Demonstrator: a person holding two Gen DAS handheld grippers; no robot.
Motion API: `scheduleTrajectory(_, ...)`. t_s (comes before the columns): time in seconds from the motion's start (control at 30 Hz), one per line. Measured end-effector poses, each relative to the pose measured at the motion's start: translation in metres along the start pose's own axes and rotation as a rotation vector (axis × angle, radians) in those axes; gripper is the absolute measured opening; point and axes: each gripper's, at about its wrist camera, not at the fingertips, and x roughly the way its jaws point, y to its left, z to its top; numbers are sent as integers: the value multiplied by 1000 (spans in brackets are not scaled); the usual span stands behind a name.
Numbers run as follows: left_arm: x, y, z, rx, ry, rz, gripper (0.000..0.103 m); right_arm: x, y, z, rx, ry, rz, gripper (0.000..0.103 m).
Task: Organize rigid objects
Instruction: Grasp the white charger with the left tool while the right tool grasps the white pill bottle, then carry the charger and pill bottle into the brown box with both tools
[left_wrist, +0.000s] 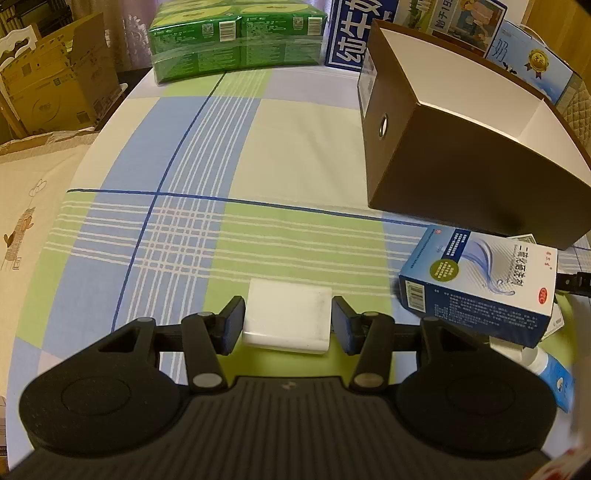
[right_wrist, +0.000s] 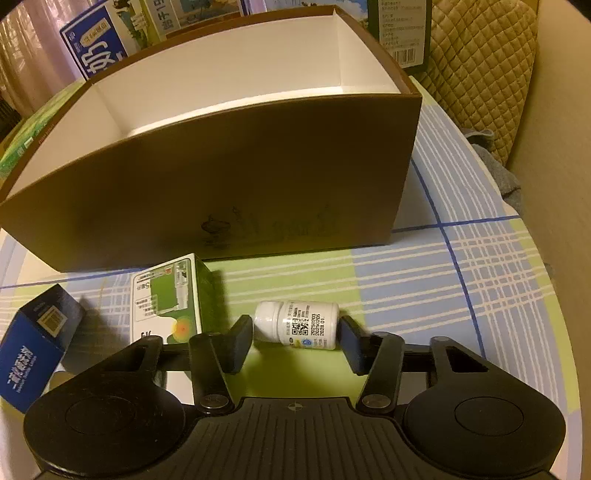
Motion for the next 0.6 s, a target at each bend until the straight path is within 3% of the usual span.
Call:
scheduleTrajectory(0.3, -4, 0, 4, 5, -14, 0, 46, -6, 5, 2, -48, -16, 1, 43)
scheduleTrajectory(0.6, -28, -7, 17, 14, -69, -21, 46, -40, -1, 1, -72, -51, 59, 43)
